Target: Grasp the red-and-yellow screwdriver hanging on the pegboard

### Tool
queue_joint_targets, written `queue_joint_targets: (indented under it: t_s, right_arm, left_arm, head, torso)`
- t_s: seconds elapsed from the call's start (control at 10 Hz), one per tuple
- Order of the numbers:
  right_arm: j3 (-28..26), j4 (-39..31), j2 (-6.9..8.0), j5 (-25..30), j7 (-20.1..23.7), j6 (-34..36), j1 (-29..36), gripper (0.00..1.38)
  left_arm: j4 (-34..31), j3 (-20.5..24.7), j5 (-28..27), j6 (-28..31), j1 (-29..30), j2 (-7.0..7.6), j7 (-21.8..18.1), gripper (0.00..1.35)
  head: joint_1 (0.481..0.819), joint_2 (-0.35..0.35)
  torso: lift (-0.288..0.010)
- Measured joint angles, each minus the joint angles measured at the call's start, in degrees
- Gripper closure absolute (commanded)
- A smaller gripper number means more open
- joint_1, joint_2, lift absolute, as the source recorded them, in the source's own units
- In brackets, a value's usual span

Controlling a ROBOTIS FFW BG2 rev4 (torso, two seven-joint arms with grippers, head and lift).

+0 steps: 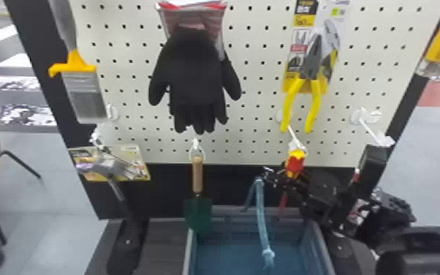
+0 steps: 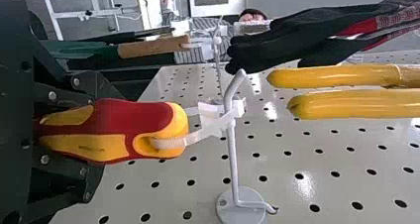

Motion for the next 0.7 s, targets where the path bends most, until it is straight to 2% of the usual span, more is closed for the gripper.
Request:
queue_joint_targets:
  t_s: [0.7]
  right_arm:
    - [0.0,-0.2,0.00,0.3,-0.2,-0.1,0.4,1.28]
  left_arm:
    - [0.0,0.0,0.0,0.0,-0.2,0.00,0.0,0.51]
  head:
    - [0.549,0.000]
  torso:
    - [-0.100]
